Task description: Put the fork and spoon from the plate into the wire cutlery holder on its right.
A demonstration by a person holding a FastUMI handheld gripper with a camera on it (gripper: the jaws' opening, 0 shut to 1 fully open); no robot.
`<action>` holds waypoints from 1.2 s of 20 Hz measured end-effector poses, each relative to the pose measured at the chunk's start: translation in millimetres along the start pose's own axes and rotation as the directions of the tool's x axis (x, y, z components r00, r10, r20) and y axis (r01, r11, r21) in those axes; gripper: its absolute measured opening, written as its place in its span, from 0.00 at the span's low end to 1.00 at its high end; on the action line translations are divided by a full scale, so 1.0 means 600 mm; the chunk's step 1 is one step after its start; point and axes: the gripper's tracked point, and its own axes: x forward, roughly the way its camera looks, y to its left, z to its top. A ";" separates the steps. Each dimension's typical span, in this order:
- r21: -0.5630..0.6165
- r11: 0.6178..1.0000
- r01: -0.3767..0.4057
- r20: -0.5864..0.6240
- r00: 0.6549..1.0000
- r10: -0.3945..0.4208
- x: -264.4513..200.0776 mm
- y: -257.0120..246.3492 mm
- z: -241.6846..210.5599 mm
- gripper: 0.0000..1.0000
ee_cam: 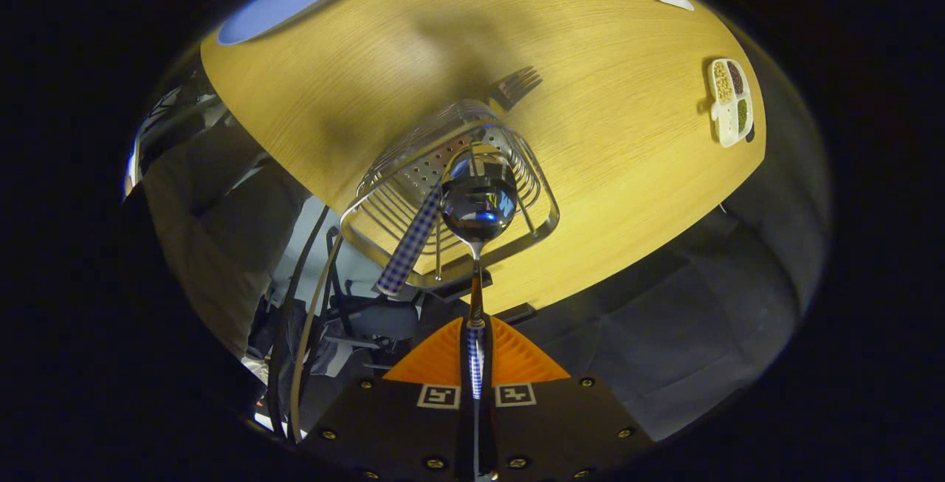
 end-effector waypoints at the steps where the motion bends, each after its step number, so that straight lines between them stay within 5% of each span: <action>1: -0.004 1.000 -0.003 -0.003 1.000 0.003 -0.002 -0.002 0.008 0.03; 6: -0.031 0.999 -0.009 0.004 1.000 0.009 -0.016 -0.004 0.031 0.13; 10: 0.003 1.000 0.012 0.017 1.000 -0.012 -0.036 -0.014 0.004 0.42; 15: 0.073 0.997 0.029 0.073 0.997 -0.035 -0.098 -0.017 -0.050 0.46; 18: 0.181 0.983 0.000 0.215 0.976 -0.040 -0.152 0.024 -0.079 0.46; 19: 0.244 0.970 -0.026 0.313 0.948 -0.053 -0.169 0.043 -0.076 0.46; 21: 0.397 0.912 -0.106 0.509 0.852 -0.122 -0.205 0.069 -0.056 0.98; 24: 0.558 0.785 -0.269 0.682 0.688 -0.249 -0.235 0.122 -0.040 0.96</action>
